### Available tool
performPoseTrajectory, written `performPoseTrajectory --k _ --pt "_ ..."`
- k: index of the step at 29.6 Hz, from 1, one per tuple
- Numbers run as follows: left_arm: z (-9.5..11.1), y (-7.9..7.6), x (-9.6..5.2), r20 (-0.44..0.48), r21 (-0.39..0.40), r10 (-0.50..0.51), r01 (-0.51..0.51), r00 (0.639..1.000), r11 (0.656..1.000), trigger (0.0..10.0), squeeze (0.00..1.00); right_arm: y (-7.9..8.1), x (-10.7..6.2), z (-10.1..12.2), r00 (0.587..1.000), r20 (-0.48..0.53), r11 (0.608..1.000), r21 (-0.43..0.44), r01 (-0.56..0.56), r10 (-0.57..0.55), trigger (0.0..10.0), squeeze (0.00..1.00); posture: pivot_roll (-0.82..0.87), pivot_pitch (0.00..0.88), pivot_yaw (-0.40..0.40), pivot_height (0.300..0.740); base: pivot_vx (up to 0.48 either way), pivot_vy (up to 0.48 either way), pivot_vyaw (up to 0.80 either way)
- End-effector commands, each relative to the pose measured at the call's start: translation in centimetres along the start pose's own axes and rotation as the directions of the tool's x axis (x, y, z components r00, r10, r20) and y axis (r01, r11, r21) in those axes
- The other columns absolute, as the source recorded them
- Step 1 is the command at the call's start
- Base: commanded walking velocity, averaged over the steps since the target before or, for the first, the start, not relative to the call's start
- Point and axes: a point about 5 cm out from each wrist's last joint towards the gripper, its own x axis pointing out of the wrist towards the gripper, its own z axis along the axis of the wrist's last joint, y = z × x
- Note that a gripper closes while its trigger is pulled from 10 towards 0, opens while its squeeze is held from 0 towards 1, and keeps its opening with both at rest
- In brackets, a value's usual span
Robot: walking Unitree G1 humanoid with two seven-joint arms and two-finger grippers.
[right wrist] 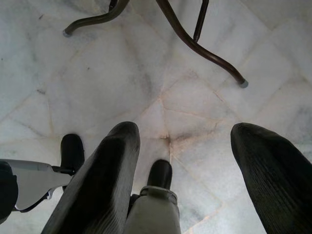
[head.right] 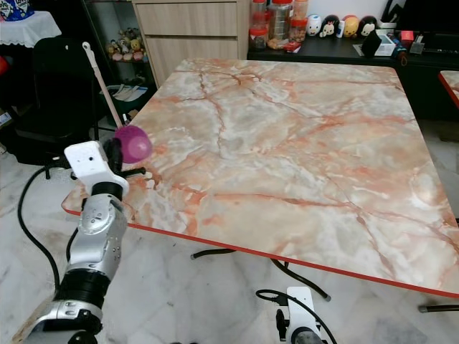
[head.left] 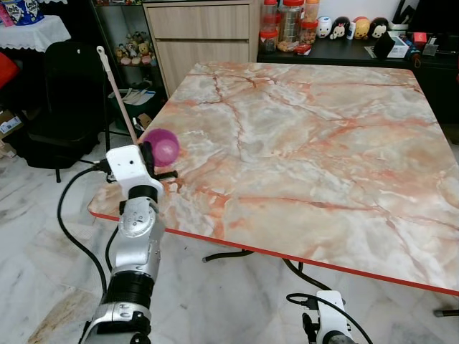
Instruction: Setting the table
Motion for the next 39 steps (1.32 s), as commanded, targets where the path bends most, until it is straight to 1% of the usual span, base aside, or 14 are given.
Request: performPoseTrajectory --k 1,3,9,19,26,39 --pt "0.14 0.20 0.19 0.013 0.020 0.014 -0.014 1.000 1.000 10.0 0.00 -0.04 -0.04 -0.14 1.000 0.000 1.000 0.004 0.001 -0.001 10.0 0.00 0.02 0.032 0.052 0.736 0.000 -0.330 0.00" --pt "0.18 0.28 0.23 0.019 0.018 0.022 -0.023 1.000 1.000 10.0 0.00 -0.15 -0.07 -0.44 1.000 -0.021 1.000 0.010 0.012 -0.011 10.0 0.00 0.02 0.032 0.051 0.736 0.000 -0.330 0.00" --pt "0.10 0.25 0.26 0.023 0.012 0.031 -0.031 0.999 0.999 10.0 0.00 0.07 -0.09 -0.53 1.000 -0.021 1.000 -0.001 -0.007 0.007 10.0 0.00 0.02 0.037 0.048 0.736 0.000 -0.333 -0.58" --pt "0.03 0.29 0.29 0.018 0.007 0.026 -0.026 1.000 1.000 10.0 0.00 0.33 -0.09 -0.44 1.000 -0.011 1.000 0.000 -0.011 0.011 10.0 0.00 0.02 0.023 0.065 0.736 0.000 -0.297 0.00" --pt "0.09 -0.03 0.53 0.018 0.005 0.015 -0.016 1.000 1.000 10.0 0.00 0.20 -0.13 -0.65 1.000 -0.019 1.000 -0.005 -0.007 0.007 10.0 0.00 0.01 0.009 0.069 0.736 0.000 -0.296 0.00" --pt "-0.37 -0.27 -0.07 0.001 -0.018 0.009 -0.009 1.000 1.000 10.0 0.00 0.09 -0.11 -0.53 1.000 -0.014 1.000 -0.018 -0.011 0.011 10.0 0.00 0.01 0.000 0.062 0.736 0.000 -0.274 0.00"
